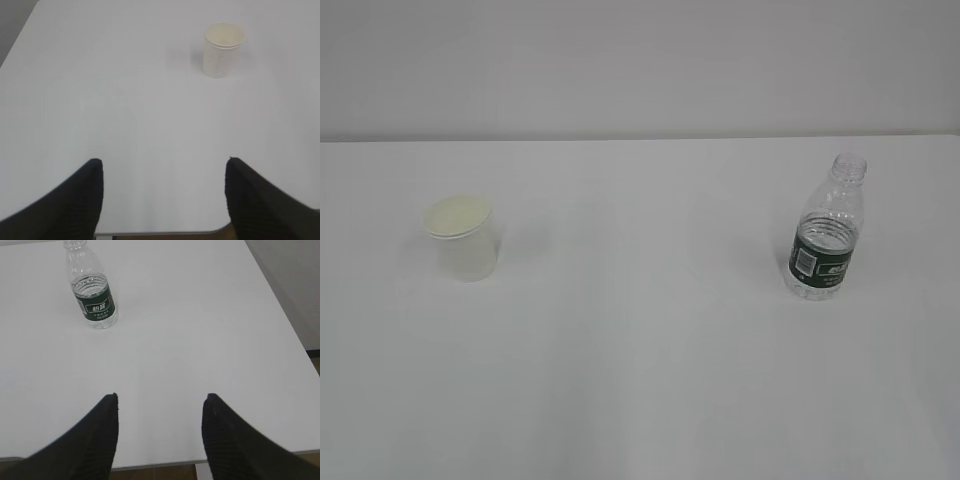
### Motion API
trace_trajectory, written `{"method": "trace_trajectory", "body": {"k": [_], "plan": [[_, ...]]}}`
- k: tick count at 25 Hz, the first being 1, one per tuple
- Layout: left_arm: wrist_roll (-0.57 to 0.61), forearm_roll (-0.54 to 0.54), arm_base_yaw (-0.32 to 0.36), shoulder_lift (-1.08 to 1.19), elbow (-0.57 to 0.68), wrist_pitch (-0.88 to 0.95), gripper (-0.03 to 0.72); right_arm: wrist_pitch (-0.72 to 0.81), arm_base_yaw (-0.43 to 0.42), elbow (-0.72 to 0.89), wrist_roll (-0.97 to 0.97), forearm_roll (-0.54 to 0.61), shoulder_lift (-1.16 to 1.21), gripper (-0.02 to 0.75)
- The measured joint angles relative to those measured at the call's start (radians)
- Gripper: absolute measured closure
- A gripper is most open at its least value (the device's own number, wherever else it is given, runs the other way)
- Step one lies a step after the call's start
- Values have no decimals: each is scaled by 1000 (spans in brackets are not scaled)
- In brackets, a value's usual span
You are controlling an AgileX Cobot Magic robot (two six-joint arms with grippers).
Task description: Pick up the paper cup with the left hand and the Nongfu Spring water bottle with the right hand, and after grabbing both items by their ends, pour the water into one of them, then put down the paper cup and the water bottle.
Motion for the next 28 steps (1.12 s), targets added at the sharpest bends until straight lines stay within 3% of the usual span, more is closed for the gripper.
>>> {"method": "trace_trajectory", "body": {"k": [28], "plan": [[0,0,0,0,0,0,201,0,0,0,0,0,0,335]]}}
